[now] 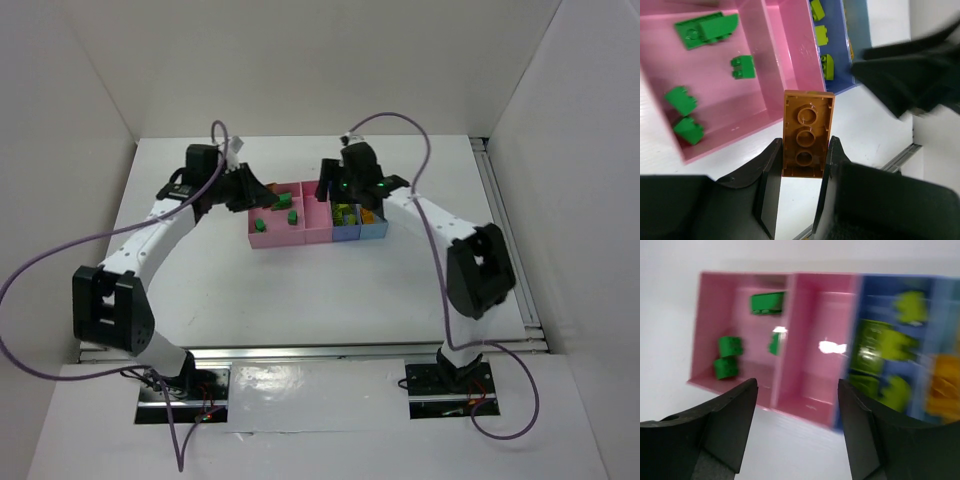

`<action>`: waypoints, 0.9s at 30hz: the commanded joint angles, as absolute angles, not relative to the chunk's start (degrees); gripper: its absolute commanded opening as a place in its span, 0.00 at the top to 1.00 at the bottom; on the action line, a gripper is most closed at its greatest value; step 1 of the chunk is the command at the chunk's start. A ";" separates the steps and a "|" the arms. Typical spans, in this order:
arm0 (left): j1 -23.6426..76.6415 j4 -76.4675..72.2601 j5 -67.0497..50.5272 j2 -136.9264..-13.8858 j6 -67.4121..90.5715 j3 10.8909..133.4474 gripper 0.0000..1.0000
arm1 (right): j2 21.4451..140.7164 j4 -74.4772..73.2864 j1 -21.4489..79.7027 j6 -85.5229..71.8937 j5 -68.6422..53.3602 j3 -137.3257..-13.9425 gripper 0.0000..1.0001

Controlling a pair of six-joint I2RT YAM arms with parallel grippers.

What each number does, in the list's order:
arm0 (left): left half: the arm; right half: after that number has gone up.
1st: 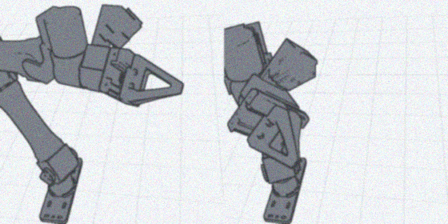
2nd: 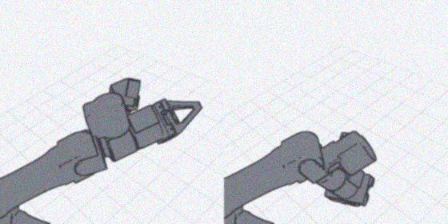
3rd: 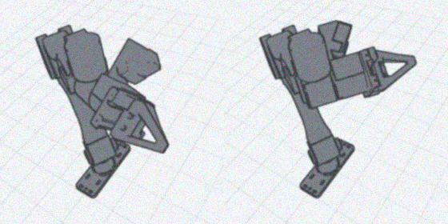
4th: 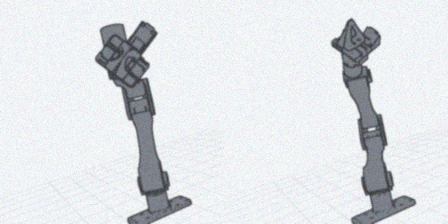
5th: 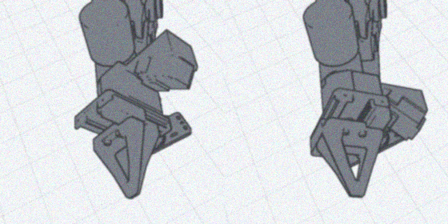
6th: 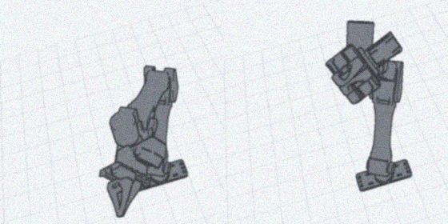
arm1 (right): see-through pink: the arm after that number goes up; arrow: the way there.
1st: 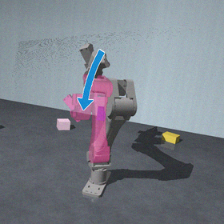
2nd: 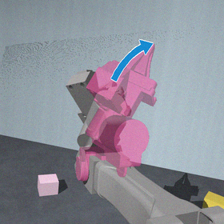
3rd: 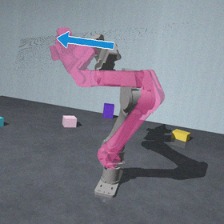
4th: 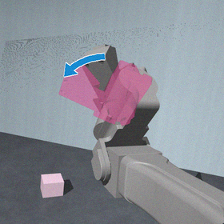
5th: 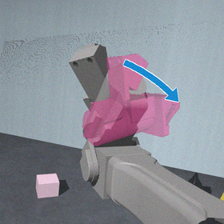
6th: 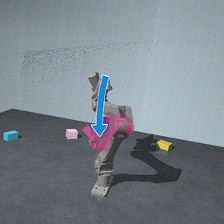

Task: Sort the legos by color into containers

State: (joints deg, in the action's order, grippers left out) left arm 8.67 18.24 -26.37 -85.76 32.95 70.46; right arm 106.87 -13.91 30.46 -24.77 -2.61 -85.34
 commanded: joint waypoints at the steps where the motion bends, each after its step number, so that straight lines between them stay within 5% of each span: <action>1: 13.96 19.60 -19.26 -91.39 34.45 75.92 1.00 | 93.71 -13.61 28.13 -27.16 14.31 -77.45 0.25; 6: 20.99 22.41 -8.81 -101.23 37.17 84.36 1.00 | 82.11 -18.79 25.58 -29.44 21.17 -66.12 0.08; 16: 26.01 29.87 -1.14 -118.82 38.94 104.14 0.99 | 71.89 -26.80 20.57 -31.99 23.64 -63.81 0.06; 18: 26.02 30.58 -0.53 -120.05 38.94 106.43 0.84 | 71.10 -27.59 19.95 -31.99 23.64 -64.68 0.04; 21: 26.02 31.64 0.09 -121.20 39.46 107.58 0.48 | 71.63 -28.73 19.42 -31.99 21.63 -66.35 0.02; 27: 26.54 31.64 -1.05 -119.80 38.23 107.58 0.28 | 72.77 -28.74 19.42 -31.99 23.02 -67.24 0.00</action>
State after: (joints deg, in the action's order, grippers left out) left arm 26.20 30.81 -1.34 -120.68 37.95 105.36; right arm 72.60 -27.90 19.70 -31.46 21.47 -64.62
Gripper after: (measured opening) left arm 0.701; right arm 0.998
